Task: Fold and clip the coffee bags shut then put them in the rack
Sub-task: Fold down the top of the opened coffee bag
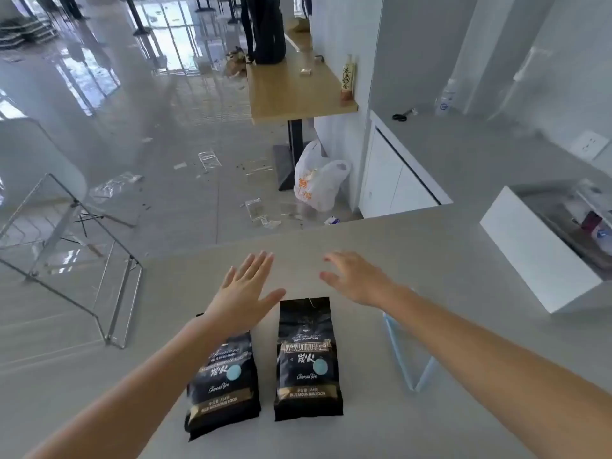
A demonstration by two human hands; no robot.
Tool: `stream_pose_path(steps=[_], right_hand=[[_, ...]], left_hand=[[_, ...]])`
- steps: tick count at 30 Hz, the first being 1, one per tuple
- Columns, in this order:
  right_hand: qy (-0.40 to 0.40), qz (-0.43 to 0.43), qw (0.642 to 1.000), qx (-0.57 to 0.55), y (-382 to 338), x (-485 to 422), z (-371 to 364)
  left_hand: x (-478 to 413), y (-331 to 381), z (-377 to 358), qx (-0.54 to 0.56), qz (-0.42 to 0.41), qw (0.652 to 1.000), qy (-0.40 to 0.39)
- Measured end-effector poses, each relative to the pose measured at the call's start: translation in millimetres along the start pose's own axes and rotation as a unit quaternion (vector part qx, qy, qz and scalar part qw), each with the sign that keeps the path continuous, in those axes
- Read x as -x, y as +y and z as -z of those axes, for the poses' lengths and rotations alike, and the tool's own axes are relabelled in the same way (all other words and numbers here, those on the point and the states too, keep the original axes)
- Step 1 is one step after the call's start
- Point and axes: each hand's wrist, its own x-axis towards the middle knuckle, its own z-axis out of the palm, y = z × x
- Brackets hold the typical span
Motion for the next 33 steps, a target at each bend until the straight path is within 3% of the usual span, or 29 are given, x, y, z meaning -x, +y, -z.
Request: stream_pose_path(steps=[4, 6, 8, 11, 15, 18, 21, 23, 27, 30, 31, 33], right_hand=[[-0.159, -0.114, 0.978, -0.076, 20.8, -2.9, -37.8], [-0.185, -0.170, 0.953, -0.166, 28.4, -7.9, -58.9], [-0.180, -0.219, 0.923, -0.260, 32.8, -11.2, -79.4], [-0.146, -0.281, 0.878, -0.359, 37.0, -7.3, -106.5], [-0.104, -0.307, 0.817, -0.477, 36.2, 1.1, -117.0], [-0.115, -0.220, 0.856, -0.454, 24.1, 9.2, -101.9], [-0.071, -0.110, 0.927, -0.351, 14.3, 23.5, -85.4], [-0.023, -0.056, 0.945, -0.321, 10.6, 38.8, -81.9], [0.067, -0.025, 0.959, -0.276, 7.7, 44.7, -67.9], [0.129, 0.032, 0.973, -0.191, 4.7, 37.7, -53.4], [0.128, 0.042, 0.970, -0.205, 4.6, 37.2, -51.7], [0.078, 0.022, 0.972, -0.221, 7.0, 37.9, -49.9]], left_hand=[[4.4, -7.9, -39.1, 0.155, 0.130, 0.964, -0.174], [5.5, -3.0, -61.0, 0.238, 0.202, 0.932, -0.184], [9.4, -0.6, -82.4, 0.243, 0.248, 0.919, -0.187], [17.0, 2.7, -102.7, 0.205, 0.215, 0.928, -0.224], [14.9, 7.1, -105.2, 0.342, 0.242, 0.889, -0.184], [16.8, 6.0, -102.8, 0.475, 0.282, 0.819, -0.158], [26.0, 4.1, -97.0, 0.528, 0.263, 0.798, -0.123], [30.6, 5.1, -91.4, 0.539, 0.224, 0.808, -0.077], [29.0, 25.6, -83.2, 0.421, 0.184, 0.886, 0.055], [25.6, 36.5, -75.3, 0.441, 0.182, 0.866, 0.149], [23.2, 34.9, -72.2, 0.442, 0.169, 0.867, 0.158], [20.7, 29.7, -69.5, 0.389, 0.138, 0.902, 0.126]])
